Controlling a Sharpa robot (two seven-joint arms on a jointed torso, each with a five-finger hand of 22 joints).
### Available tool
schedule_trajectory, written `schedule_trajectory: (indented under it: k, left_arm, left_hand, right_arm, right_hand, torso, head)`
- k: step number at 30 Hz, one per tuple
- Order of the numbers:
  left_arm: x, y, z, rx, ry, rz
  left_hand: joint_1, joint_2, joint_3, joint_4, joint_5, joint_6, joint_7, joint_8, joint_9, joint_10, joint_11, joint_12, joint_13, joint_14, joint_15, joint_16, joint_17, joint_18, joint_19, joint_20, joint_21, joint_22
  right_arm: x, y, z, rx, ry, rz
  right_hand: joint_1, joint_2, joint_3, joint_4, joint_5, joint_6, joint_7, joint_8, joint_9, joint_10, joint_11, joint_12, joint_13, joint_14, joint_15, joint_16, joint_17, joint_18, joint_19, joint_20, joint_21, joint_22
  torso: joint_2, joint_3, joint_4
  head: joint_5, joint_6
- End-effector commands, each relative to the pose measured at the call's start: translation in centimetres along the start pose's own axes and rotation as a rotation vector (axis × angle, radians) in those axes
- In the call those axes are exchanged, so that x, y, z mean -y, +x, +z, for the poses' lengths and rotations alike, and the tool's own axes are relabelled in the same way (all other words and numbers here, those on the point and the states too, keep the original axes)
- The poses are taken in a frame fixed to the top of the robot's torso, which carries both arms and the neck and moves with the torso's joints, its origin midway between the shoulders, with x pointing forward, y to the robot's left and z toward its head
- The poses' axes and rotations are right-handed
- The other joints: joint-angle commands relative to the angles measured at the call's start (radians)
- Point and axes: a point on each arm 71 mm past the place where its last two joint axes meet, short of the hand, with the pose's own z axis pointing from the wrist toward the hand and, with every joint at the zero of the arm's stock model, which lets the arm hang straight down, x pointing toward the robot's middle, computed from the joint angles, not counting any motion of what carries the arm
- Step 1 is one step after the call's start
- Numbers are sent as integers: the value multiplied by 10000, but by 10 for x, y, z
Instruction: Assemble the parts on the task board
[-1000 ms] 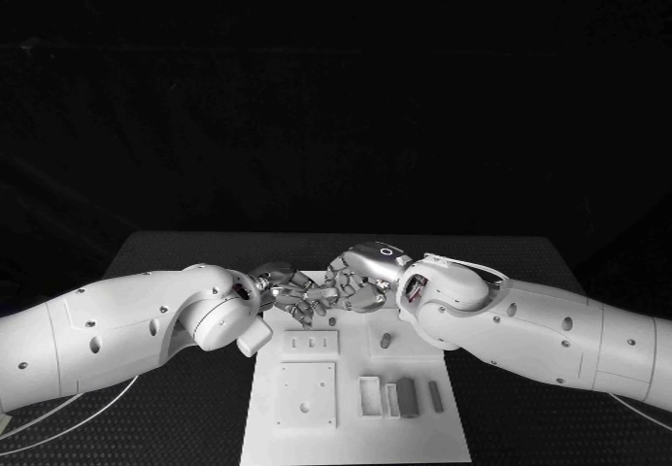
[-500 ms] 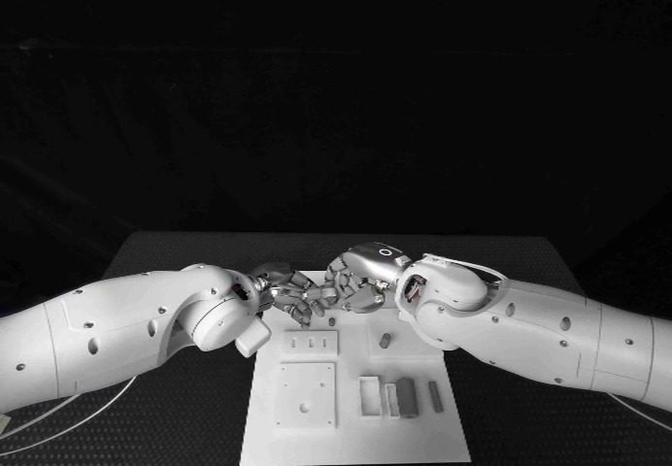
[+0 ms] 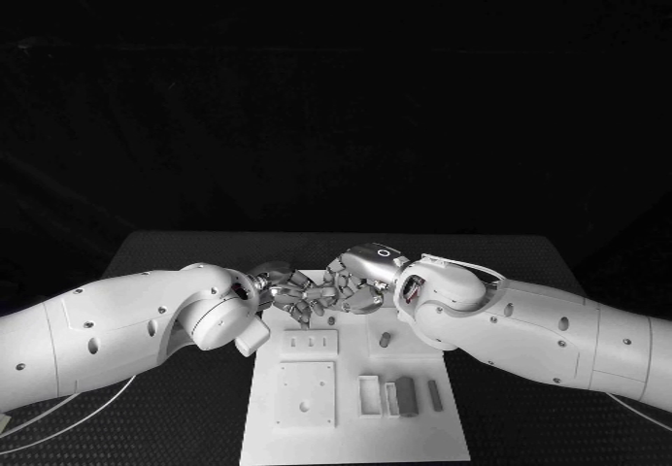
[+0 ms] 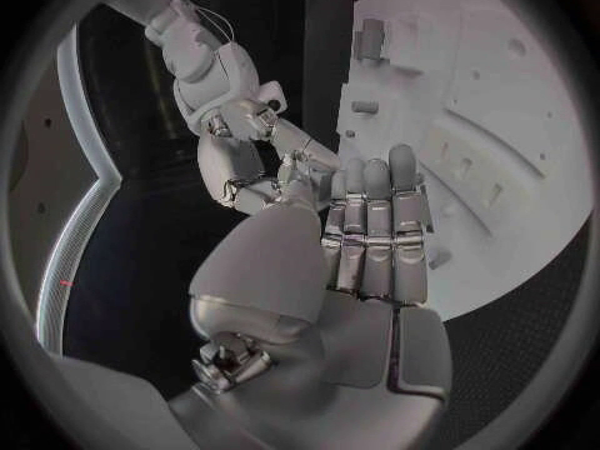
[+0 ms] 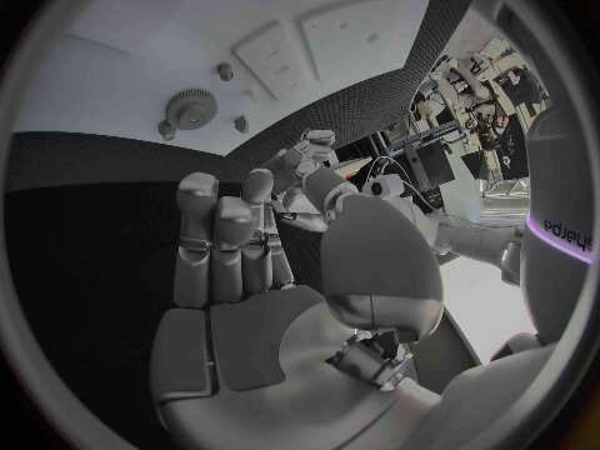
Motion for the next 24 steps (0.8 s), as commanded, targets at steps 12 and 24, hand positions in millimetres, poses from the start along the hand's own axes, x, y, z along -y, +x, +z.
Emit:
schedule_trajectory:
  k: [12,24]
  left_arm:
    - [2,3,0,-258,-28,100]
    - [1,3,-1,-249,-49,190]
  left_hand:
    - [1120,-138,1386,-21,41,286,-90,-21,-11,163,-78,149,90,20,-129,317,-166,138,151,-99,-4,219]
    - [1511,-173,1634,-42,81,415,-160,22,86,270,-136,226,154,72,-195,529,-146,124,240,-161,35,373]
  right_arm:
    - [0,3,1,-183,-3,-90]
    - [1,4,-1,-303,38,8]
  right_hand:
    - [27,101,32,-48,-3,247,170,22,24,20,-58,40,1,-73,-117,42,13,578,9,-71,47,214]
    - [7,105,25,-45,-5,243,174,13,32,13,-54,43,-3,-79,-113,39,17,578,4,-68,48,212]
  torso:
    - [2,-8,5]
    - [5,-2,7]
  head:
    - [-11,-53]
    - [6,-87]
